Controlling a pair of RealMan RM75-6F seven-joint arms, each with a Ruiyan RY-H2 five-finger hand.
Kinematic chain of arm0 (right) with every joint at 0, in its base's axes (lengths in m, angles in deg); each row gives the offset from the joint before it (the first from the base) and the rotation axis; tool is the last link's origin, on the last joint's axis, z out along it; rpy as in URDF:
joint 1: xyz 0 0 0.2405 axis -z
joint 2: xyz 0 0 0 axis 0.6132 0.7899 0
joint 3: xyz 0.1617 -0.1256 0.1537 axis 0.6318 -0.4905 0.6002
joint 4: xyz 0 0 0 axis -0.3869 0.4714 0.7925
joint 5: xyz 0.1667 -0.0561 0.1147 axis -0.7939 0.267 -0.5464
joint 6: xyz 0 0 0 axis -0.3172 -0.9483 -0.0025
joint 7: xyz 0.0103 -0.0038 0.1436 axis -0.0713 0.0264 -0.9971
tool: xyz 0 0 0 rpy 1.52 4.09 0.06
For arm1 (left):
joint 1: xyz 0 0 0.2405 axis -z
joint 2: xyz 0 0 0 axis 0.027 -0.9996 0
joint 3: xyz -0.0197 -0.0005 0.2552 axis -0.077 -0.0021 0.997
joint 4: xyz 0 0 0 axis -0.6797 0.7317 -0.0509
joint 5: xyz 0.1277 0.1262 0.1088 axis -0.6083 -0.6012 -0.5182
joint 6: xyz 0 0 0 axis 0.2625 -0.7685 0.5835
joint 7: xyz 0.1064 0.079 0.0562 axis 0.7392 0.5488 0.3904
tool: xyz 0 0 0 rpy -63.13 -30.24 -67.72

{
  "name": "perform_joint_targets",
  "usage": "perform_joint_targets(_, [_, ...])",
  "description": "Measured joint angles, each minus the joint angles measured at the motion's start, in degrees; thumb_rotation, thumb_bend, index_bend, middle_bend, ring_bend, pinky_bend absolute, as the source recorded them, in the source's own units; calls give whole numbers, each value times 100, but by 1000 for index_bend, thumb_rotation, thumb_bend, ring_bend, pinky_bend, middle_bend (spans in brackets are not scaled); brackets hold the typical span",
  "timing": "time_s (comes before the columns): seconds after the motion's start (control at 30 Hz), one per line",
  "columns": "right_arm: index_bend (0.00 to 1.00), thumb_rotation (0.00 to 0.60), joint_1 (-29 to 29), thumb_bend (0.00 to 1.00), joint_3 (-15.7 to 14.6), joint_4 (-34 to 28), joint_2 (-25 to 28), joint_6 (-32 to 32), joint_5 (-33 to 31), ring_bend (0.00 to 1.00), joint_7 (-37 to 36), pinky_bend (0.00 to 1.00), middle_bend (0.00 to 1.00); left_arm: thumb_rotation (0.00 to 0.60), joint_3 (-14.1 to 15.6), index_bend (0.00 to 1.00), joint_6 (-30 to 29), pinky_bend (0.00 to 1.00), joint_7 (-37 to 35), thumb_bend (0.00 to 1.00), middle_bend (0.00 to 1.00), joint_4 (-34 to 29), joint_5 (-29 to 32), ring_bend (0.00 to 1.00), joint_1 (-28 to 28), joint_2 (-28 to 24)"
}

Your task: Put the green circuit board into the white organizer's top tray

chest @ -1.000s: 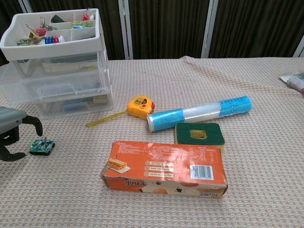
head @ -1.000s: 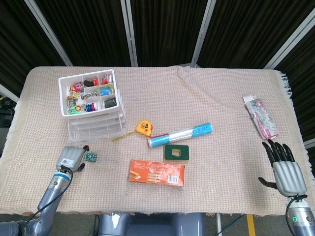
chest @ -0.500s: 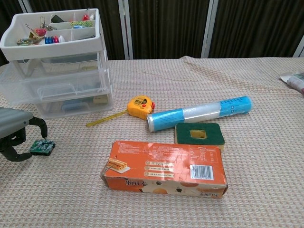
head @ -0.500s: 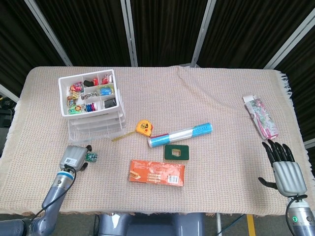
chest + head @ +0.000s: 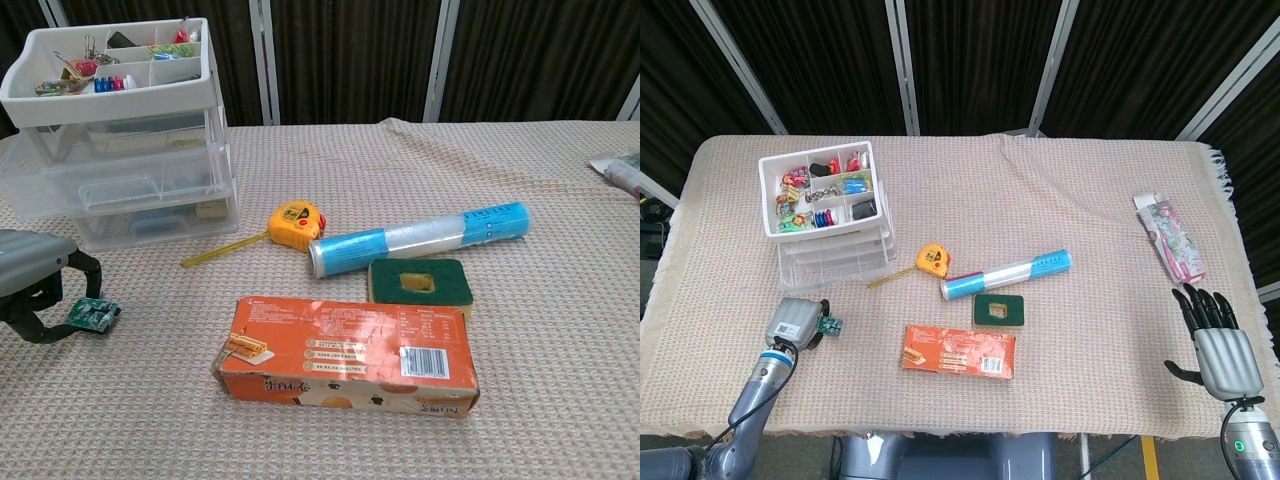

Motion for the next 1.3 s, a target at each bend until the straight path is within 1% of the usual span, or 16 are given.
perform_joint_targets(0.17, [47,600,1,0,6,1,-3,2,-20,0,16,0,0,600,55,549,-64,756,-93,449,983,-266,-249,948,-34,-171])
perform_joint_targets(0.33, [48,600,8,0,21,0,-16,-9,-56,0,61,0,0,600,135,548,-198,756,-199,450,983,-658,-663,948,-82,-426])
perform_joint_targets(0.5, [48,600,21,0,42,-6,-43,-53,-77,0,115,0,0,600,231,548,-350,756,-359,450,983,-1194,-1184,949,-144,-783])
perform_joint_targets(0.77, [48,600,25,0,49,-15,-52,-48,-101,0,126,0,0,600,230,547,-483,756,-500,450,983,-2111,-1686,948,-155,-1248])
perform_joint_targets(0.87, [48,600,25,0,48,-13,-50,-52,-93,0,121,0,0,600,89,549,-549,756,-493,449,983,-2354,-1751,948,-118,-1383])
perform_joint_targets(1.03, [48,600,26,0,44,-7,-51,-56,-80,0,115,0,0,600,-363,550,-612,756,-439,450,983,-2544,-1484,948,39,-1540])
perform_joint_targets(1.17, [48,600,22,0,43,-7,-49,-46,-79,0,108,0,0,600,-744,550,-606,756,-340,450,982,-2601,-1031,948,234,-1661])
perform_joint_targets(1.3, [48,600,22,0,40,-10,-46,-42,-77,0,104,0,0,600,-1086,550,-524,756,-147,449,982,-2586,-329,948,503,-1771])
